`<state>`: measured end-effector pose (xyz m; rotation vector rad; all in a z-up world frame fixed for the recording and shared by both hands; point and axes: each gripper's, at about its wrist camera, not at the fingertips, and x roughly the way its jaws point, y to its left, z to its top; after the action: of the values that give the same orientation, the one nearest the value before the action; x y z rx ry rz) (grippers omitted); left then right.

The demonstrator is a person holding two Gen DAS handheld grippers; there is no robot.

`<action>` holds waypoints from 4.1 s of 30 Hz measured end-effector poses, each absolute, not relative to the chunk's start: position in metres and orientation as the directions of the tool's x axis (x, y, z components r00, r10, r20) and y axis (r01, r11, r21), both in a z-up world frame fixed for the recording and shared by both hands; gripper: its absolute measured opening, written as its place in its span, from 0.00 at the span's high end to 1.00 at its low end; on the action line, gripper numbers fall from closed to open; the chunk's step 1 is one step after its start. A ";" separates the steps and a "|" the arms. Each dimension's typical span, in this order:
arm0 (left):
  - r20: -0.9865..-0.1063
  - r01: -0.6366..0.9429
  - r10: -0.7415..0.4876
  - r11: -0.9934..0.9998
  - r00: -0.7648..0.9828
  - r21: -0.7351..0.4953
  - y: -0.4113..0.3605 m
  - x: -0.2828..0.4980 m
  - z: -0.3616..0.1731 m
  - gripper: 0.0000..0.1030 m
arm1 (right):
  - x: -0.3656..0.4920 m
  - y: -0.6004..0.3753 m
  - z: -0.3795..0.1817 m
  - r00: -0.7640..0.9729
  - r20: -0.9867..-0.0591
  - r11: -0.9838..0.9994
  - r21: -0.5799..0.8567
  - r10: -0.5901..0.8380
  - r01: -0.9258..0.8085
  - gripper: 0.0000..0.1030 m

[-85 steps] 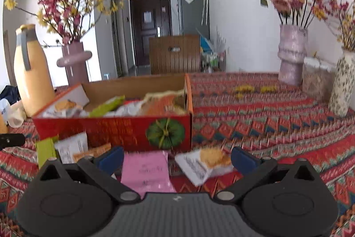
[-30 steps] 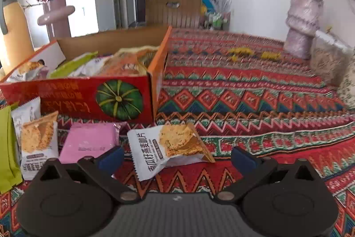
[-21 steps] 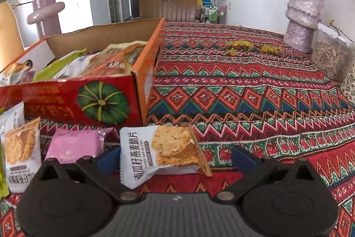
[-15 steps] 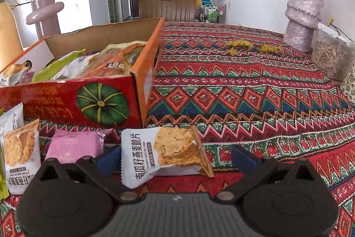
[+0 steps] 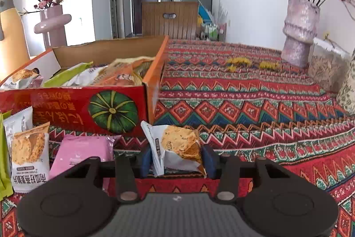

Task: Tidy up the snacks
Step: 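Grasp a white cookie packet on the cloth with the right gripper, then grasp the long green bar packet with the left gripper while the right holds its packet, then carry both held packets up and over the cardboard box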

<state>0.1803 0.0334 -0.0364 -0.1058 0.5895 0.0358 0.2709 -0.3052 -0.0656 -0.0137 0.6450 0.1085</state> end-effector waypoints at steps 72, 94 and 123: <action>-0.761 -0.147 0.104 0.989 0.640 0.011 -0.024 0.196 -0.046 0.09 | 0.174 -0.252 -0.037 0.916 -0.283 0.957 0.130 0.285 -0.258 0.55; -0.620 -0.054 0.040 0.999 0.784 -0.003 -0.016 0.165 -0.021 0.61 | 0.176 -0.245 -0.040 0.915 -0.307 0.965 0.102 0.263 -0.243 0.55; -0.404 -0.022 -0.004 0.998 0.915 -0.060 -0.030 0.251 0.066 0.61 | 0.257 -0.218 0.036 0.953 -0.212 0.976 0.031 0.218 -0.217 0.55</action>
<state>0.2506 -0.0302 0.0659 -0.0641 0.4163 0.0095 0.2573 -0.2178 0.0356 0.0072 0.2159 0.2208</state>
